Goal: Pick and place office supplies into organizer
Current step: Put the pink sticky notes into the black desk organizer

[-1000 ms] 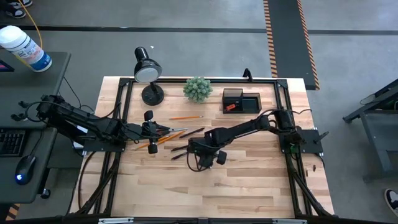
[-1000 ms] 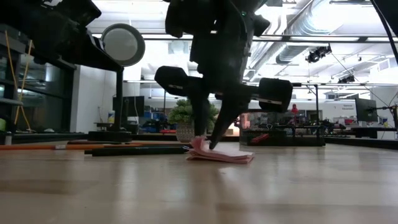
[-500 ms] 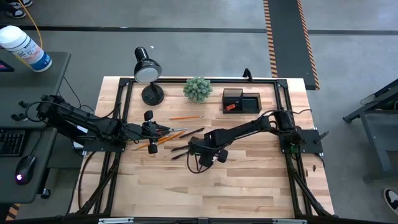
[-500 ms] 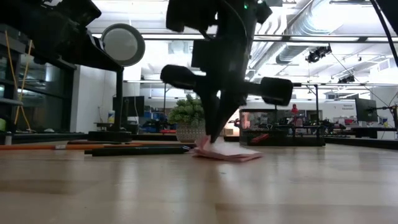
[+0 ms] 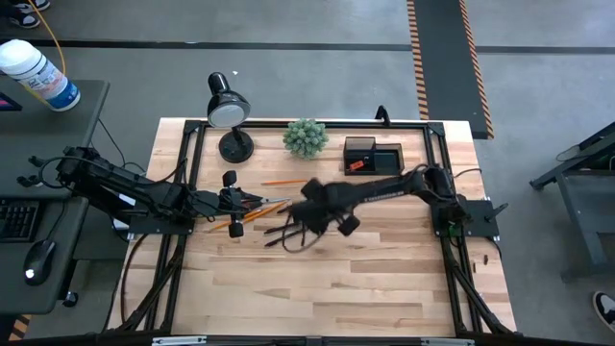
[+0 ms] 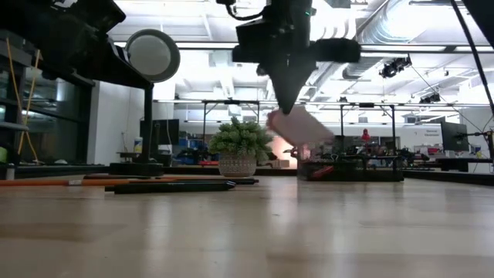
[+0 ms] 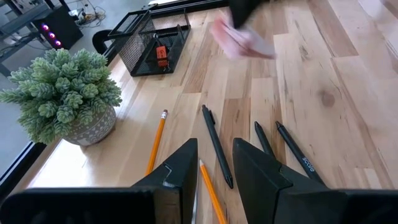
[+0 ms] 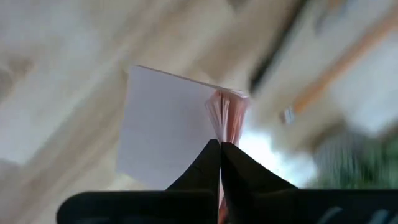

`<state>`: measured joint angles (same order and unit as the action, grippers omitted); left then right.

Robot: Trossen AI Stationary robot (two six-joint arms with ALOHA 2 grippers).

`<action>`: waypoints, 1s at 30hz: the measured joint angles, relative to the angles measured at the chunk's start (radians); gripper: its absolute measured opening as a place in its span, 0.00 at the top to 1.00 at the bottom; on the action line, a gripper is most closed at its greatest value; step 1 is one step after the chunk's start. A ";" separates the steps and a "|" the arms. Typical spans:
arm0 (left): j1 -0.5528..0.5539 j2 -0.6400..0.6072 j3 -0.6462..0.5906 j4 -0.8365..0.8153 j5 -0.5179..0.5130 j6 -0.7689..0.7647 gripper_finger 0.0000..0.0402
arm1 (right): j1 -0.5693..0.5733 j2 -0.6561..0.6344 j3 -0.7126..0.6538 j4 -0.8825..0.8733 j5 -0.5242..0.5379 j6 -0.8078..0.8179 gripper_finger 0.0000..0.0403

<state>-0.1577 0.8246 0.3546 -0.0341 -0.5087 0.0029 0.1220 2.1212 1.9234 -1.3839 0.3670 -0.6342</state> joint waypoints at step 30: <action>0.000 0.000 0.000 -0.024 0.003 0.000 0.78 | -0.465 -0.366 0.122 -0.186 -0.059 0.163 1.00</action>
<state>-0.1577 0.8246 0.3546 -0.0582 -0.5053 0.0029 -0.3435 1.7552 2.0457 -1.5701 0.3076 -0.4713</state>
